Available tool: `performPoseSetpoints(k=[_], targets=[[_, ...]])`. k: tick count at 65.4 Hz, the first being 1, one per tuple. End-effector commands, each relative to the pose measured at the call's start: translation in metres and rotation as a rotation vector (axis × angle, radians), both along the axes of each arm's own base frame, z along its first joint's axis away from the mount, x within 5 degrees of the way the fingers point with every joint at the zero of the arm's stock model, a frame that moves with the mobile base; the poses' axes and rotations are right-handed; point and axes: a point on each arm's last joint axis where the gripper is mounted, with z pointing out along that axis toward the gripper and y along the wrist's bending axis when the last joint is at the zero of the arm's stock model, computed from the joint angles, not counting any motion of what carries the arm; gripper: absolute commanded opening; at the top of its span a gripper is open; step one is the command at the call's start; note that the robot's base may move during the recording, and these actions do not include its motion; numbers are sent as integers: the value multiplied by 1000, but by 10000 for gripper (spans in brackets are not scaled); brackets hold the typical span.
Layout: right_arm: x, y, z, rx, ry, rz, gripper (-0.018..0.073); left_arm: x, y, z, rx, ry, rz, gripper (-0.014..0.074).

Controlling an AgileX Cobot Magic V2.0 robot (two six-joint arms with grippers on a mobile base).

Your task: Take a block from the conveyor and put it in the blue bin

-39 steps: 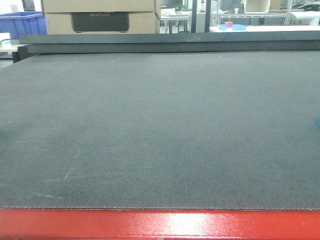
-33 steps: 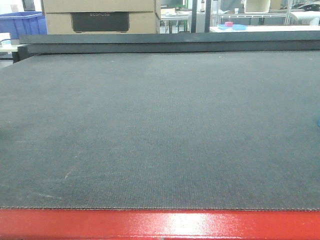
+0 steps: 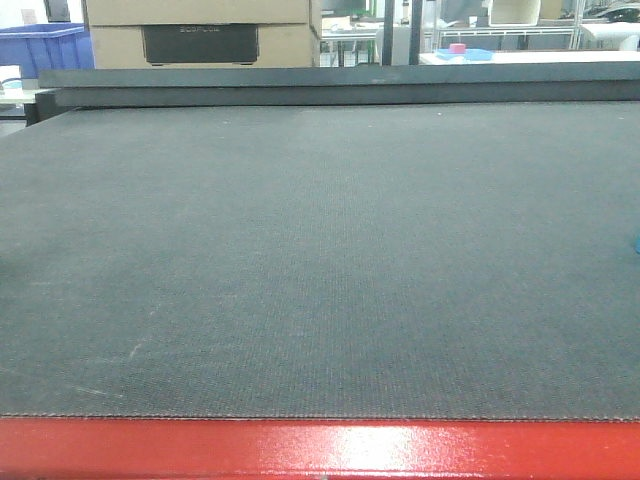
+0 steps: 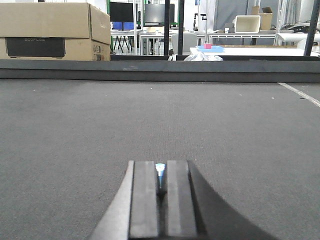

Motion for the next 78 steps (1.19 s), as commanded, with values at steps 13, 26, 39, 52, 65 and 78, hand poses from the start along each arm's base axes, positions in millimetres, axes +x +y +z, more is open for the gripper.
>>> performPoseSetpoints(k=[13,26,39,52,65,78], targets=[[-1,-1,5,-7,-58,-13,-162,-1,0,6,-18,-62,-1,-111],[-3,-1,19,-4,-109,-14,-162,-2,0,10,-13,-43,0,-111],[-18,-1,69,-1,-177,-5,-162,-18,0,59,-14,2,2,-111],[-21,1,107,-13,-47,15,-162,-20,1,115,-14,154,6,-111],[8,4,129,-32,226,34,-162,15,0,146,-12,386,9,-111],[52,8,130,-57,652,62,-162,65,0,153,-18,760,8,-111]])
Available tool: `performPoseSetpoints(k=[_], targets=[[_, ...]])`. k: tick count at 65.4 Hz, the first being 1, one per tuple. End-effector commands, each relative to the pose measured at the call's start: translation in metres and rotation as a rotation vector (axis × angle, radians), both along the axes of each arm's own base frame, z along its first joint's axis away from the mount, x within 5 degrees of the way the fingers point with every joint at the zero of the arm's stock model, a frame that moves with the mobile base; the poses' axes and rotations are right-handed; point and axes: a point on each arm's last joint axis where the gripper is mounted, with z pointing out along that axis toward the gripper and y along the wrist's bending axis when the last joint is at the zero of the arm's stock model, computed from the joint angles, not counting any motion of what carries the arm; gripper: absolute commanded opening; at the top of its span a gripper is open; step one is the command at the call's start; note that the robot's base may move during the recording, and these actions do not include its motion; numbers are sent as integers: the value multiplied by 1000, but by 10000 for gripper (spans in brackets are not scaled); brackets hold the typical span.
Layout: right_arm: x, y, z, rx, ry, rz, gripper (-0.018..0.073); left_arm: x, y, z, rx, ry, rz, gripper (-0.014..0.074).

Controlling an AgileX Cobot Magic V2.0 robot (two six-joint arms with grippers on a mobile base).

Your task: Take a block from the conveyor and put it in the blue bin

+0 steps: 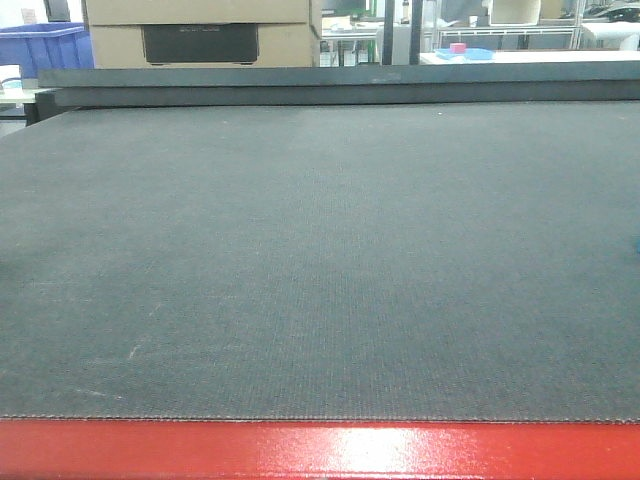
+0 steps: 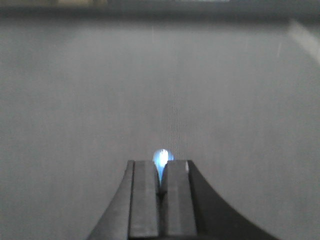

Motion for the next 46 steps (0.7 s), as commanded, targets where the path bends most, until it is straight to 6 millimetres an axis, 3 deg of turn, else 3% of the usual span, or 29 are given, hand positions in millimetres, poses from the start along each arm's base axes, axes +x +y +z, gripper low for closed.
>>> performPoseSetpoints(k=[1,14,32,37,46], targets=[[22,1,-5,-25,223,6,-162,21,-1,-1,-17,187,5,-111],[64,4,-19,-45,539,22,-162,67,-1,-21,-15,416,7,-111],[120,7,-50,-33,749,8,-145,110,-4,-53,-48,533,3,-111],[138,9,-51,-34,804,12,-50,115,-5,-59,-63,562,1,-111],[174,11,-56,-34,839,12,246,120,-6,-65,-81,590,0,-111]])
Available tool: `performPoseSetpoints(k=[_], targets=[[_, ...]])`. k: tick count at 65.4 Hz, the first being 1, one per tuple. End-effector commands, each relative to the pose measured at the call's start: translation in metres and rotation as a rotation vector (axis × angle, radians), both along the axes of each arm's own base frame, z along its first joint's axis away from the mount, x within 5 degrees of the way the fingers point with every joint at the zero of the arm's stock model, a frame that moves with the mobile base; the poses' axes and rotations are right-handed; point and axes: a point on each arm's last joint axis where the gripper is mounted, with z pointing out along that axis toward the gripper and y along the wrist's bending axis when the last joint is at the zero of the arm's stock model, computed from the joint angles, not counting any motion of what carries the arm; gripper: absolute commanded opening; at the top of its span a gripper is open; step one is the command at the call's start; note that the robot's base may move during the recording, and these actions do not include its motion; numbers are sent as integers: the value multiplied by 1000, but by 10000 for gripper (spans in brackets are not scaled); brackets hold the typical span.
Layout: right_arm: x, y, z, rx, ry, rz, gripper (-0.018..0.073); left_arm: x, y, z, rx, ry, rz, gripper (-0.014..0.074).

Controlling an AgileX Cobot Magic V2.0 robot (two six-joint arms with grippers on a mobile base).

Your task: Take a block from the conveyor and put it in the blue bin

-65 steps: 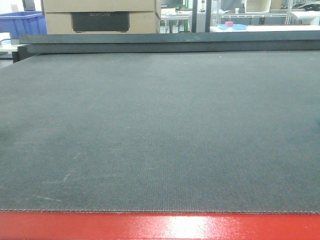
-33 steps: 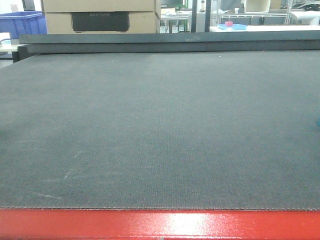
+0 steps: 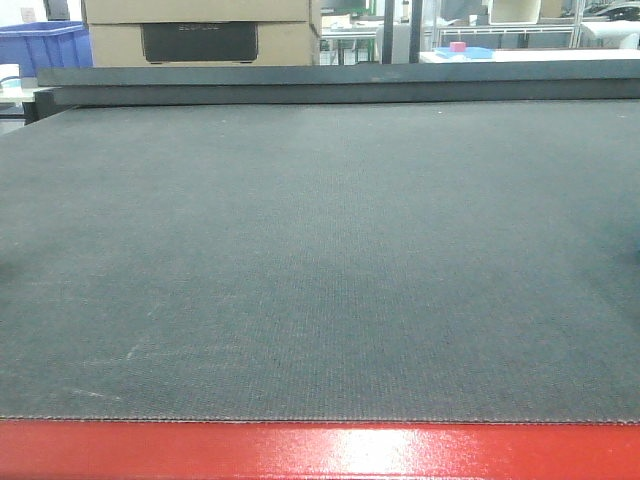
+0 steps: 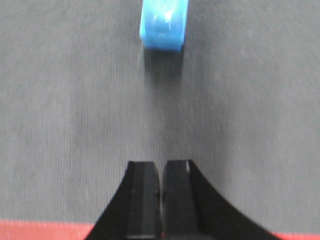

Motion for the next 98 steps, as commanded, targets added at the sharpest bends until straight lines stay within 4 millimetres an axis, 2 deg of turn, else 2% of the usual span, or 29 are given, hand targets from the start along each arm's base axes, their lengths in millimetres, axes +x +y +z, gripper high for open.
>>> performPoseSetpoints(k=[1,6,10,13,21,38,44,51,63,76,82,88,94,98], targets=[[23,0,-2,0,17,-9,274,4,-1,0,-23,-7,14,-111],[40,2,-2,20,19,-14,382,3,-1,0,-23,-5,14,-111],[54,3,-4,29,15,-16,419,3,-1,0,-25,-5,14,-111],[62,4,-5,29,9,-17,421,3,-1,0,-25,-5,14,-111],[79,5,-22,27,27,-22,414,3,-1,0,-25,-5,14,-111],[100,5,-69,19,121,-29,411,3,-2,0,-31,-5,15,-111],[103,6,-77,17,133,-30,409,3,-2,0,-36,-5,23,-111],[105,6,-80,17,126,-32,289,4,1,1,-43,-4,125,-111],[104,6,-76,17,148,-28,-166,20,6,5,14,35,140,-111],[106,6,-61,20,108,-26,-160,60,6,2,18,63,140,-106],[106,6,-55,22,94,-26,-160,80,9,-6,51,85,135,-31],[106,6,-54,22,89,-26,-160,95,9,-12,64,101,132,99],[106,6,-54,22,89,-26,-160,106,9,-25,67,132,131,260],[105,6,-54,22,92,-25,-160,111,9,-34,67,141,129,335]])
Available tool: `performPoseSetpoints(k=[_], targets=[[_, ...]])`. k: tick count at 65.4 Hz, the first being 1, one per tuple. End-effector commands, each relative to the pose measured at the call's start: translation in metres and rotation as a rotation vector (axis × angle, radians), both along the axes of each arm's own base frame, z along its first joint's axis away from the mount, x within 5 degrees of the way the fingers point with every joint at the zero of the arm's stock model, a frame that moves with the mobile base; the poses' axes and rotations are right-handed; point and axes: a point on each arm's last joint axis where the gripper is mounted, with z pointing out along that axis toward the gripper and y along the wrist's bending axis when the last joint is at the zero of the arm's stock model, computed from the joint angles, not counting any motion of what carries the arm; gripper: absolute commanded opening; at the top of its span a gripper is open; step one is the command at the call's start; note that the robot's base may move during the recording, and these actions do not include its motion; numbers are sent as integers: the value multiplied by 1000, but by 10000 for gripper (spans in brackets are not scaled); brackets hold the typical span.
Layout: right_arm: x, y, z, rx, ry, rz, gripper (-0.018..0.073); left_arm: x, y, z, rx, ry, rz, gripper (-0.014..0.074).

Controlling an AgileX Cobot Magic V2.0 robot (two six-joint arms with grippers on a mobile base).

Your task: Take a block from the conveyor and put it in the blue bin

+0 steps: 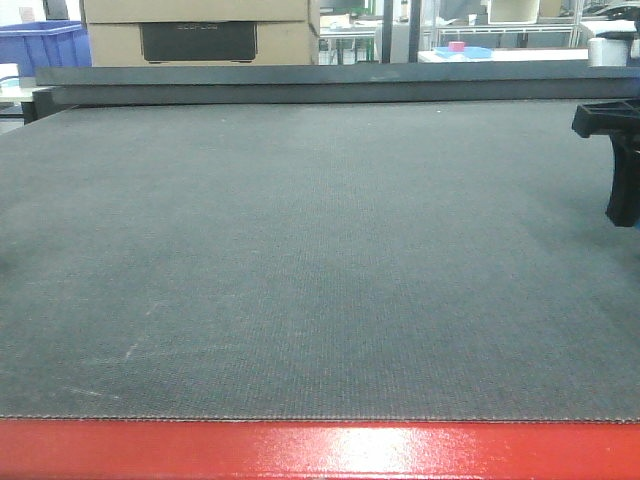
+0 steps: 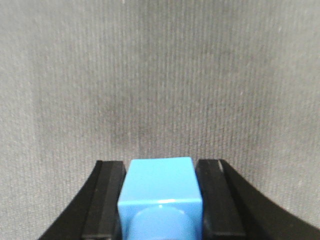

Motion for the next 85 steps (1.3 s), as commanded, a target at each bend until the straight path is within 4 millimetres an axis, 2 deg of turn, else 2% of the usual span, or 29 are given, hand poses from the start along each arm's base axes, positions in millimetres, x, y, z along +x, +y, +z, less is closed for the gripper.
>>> performPoseSetpoints(k=[1,7,14,23,29,39,44,52,64,73,85], targets=[[-1,-3,7,-1,-14,-5,-160,10,0,-11,1,6,6,360],[-2,-3,7,-1,-9,-5,-160,17,0,-26,-5,50,18,409],[-2,-3,7,-1,-3,-4,-160,24,0,-46,-7,100,31,409],[-4,-3,7,-1,12,-2,-160,31,0,-61,-11,112,32,389],[-6,-3,10,-1,19,0,-160,32,0,-65,-11,122,32,297],[-11,-3,28,4,-48,-3,-160,33,0,-65,-9,117,31,25],[-14,-2,38,22,-112,-14,-160,32,-1,-62,-9,110,30,-115],[-24,-3,48,36,-237,-34,-160,27,-1,-46,-5,68,10,-111],[-55,-7,61,24,-380,-44,-160,8,-3,-11,4,-86,-94,-111],[-84,-10,63,24,-536,-67,-160,-21,-4,6,8,-249,-135,-111],[-129,-14,58,25,-675,-85,-160,-66,-5,11,14,-464,-150,-111]])
